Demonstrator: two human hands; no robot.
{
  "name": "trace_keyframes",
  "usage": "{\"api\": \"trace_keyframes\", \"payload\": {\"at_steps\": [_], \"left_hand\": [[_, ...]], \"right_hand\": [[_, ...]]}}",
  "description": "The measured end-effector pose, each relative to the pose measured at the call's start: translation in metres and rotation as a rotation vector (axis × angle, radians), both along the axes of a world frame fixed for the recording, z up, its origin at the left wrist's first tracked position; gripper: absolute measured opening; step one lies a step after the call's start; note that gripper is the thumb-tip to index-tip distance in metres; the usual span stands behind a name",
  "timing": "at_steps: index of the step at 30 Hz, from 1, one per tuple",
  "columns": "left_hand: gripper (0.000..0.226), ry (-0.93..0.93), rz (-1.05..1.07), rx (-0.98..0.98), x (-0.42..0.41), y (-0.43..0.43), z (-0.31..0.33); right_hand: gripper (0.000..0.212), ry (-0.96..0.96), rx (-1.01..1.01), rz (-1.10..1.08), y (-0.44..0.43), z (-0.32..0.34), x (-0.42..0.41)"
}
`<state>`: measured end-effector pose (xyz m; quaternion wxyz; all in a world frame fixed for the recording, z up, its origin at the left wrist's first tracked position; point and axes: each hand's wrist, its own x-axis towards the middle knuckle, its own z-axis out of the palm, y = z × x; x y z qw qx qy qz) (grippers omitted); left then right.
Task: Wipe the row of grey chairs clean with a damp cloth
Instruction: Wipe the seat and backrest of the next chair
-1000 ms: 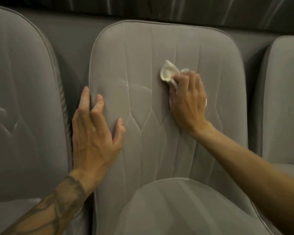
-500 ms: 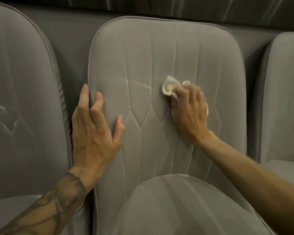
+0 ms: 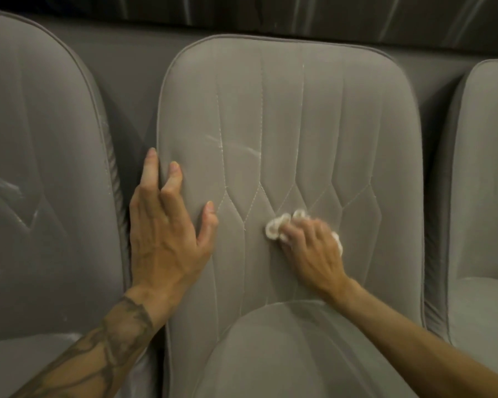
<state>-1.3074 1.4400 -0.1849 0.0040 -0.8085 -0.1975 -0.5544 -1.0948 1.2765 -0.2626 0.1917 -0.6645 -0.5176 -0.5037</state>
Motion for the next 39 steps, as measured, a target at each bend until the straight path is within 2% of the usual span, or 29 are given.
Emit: {"api": "trace_keyframes", "payload": {"at_steps": [3,4,6,8,10,12,13,15,17,19,24,27,31,33,39], "left_hand": [[0.064,-0.003,0.001,0.002,0.000,0.000,0.001],[0.064,-0.002,0.002,-0.001,0.000,0.000,0.001],[0.065,-0.003,-0.009,-0.004,-0.001,0.000,0.001],[0.064,-0.009,-0.021,0.004,-0.001,0.000,0.002],[0.064,-0.008,-0.017,0.009,0.000,0.001,0.002],[0.064,-0.007,-0.013,0.011,0.000,0.001,0.002],[0.065,-0.006,-0.016,0.011,0.000,0.001,0.002],[0.065,-0.003,-0.014,0.009,0.000,0.001,0.002],[0.065,0.004,0.004,0.008,0.000,0.001,0.002],[0.065,0.008,0.003,0.011,-0.001,0.001,0.002],[0.065,-0.006,0.008,0.014,0.000,0.003,0.001],[0.065,-0.009,0.001,0.020,0.000,0.003,0.000],[0.065,-0.012,0.009,0.021,0.001,0.003,0.001],[0.065,-0.019,-0.002,0.028,0.000,0.002,0.000],[0.065,-0.034,-0.007,0.035,0.002,0.005,-0.001]], "right_hand": [[0.023,-0.195,-0.362,0.082,-0.019,-0.032,-0.012],[0.023,-0.227,-0.419,0.089,-0.023,-0.026,-0.011],[0.022,-0.195,-0.319,0.062,-0.016,0.011,-0.005],[0.015,-0.089,-0.007,0.044,0.007,0.068,0.000],[0.020,0.052,0.294,0.026,0.033,0.135,0.001],[0.026,0.141,0.491,-0.011,0.054,0.179,0.001],[0.028,0.158,0.531,-0.030,0.059,0.181,-0.001],[0.031,0.146,0.450,-0.019,0.059,0.151,-0.015],[0.032,0.102,0.250,0.031,0.049,0.112,-0.031],[0.031,0.080,0.163,0.046,0.042,0.106,-0.033],[0.026,0.106,0.438,-0.024,0.072,0.186,-0.025],[0.030,0.136,0.510,-0.025,0.082,0.181,-0.031],[0.030,0.109,0.250,0.027,0.063,0.103,-0.054],[0.028,0.082,0.177,0.034,0.055,0.103,-0.053],[0.027,0.132,0.546,-0.035,0.094,0.215,-0.037]]}}
